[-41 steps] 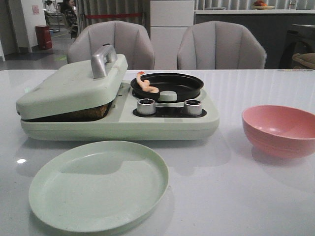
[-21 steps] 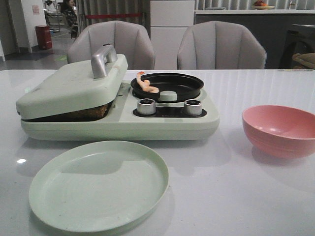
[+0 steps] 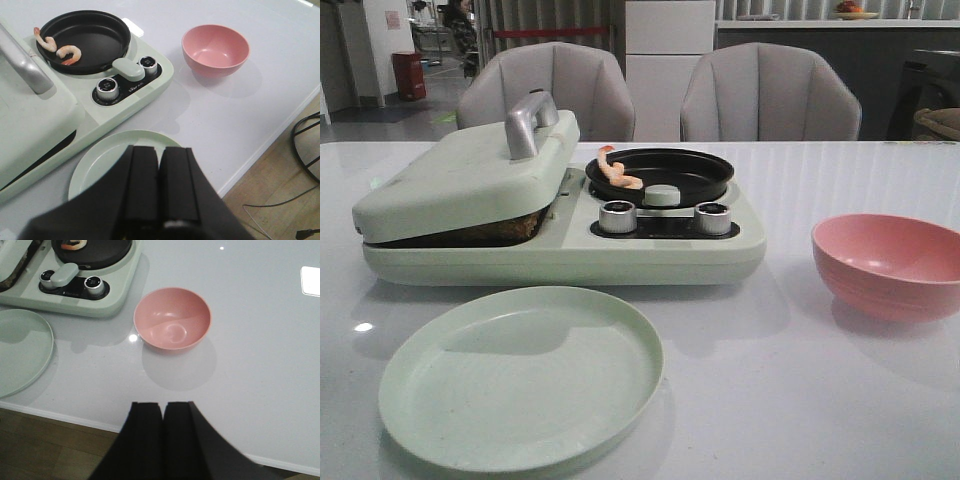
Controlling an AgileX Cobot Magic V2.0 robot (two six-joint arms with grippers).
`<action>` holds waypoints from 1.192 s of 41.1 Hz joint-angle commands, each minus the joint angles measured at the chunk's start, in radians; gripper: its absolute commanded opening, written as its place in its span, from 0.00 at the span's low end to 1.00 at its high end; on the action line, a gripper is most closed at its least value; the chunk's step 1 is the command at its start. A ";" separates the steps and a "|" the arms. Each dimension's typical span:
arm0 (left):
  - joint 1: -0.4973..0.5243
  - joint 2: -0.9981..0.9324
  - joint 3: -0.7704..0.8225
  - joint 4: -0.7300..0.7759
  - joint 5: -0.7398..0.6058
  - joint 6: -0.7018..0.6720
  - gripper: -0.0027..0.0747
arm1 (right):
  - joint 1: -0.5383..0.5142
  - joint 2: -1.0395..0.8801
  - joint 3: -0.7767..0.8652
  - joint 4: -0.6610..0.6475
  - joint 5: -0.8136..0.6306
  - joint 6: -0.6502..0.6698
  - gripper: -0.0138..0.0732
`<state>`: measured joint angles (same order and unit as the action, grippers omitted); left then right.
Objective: Make breakfast with bread and shrimp
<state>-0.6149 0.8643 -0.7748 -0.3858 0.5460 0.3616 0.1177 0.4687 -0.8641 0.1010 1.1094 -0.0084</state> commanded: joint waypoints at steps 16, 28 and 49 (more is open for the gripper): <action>0.001 -0.008 -0.026 -0.017 -0.066 -0.011 0.16 | -0.001 0.009 -0.023 -0.010 -0.077 0.000 0.12; 0.209 -0.207 0.005 0.054 -0.085 -0.011 0.16 | -0.001 0.009 -0.023 -0.009 -0.074 0.000 0.12; 0.525 -0.615 0.221 0.056 -0.182 -0.013 0.16 | -0.001 0.009 -0.023 -0.009 -0.074 0.000 0.12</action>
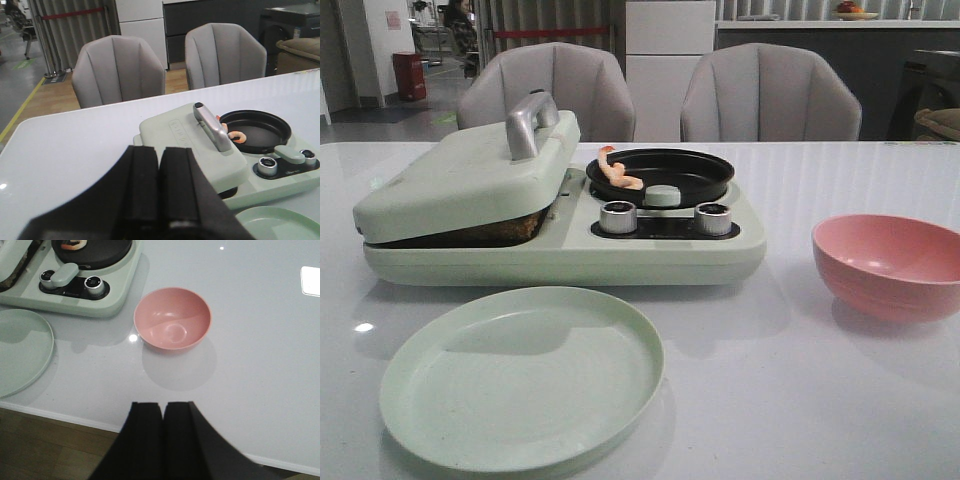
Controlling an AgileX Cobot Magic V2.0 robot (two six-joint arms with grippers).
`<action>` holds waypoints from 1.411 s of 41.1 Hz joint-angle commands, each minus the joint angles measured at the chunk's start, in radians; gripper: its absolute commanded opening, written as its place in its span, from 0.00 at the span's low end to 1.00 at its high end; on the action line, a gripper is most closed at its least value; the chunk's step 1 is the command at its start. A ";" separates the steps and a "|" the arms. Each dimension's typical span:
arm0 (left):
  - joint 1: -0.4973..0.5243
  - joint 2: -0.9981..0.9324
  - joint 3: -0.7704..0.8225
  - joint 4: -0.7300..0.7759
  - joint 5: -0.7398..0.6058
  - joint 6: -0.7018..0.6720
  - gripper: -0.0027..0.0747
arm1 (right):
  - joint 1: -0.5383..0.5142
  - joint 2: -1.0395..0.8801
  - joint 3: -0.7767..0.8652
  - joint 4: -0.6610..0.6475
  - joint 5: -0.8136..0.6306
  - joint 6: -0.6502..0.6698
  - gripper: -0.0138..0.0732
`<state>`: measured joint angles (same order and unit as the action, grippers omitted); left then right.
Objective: Make breakfast with bread and shrimp
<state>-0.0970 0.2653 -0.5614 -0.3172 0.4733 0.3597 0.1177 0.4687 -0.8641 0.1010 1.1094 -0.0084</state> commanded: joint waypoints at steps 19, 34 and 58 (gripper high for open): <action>0.013 -0.200 0.283 0.346 -0.257 -0.360 0.16 | -0.001 0.009 -0.023 -0.009 -0.074 0.000 0.12; 0.062 -0.294 0.502 0.443 -0.473 -0.489 0.16 | -0.001 0.009 -0.023 -0.009 -0.074 0.000 0.12; 0.056 -0.294 0.597 0.359 -0.575 -0.403 0.16 | -0.001 0.009 -0.023 -0.009 -0.072 0.000 0.12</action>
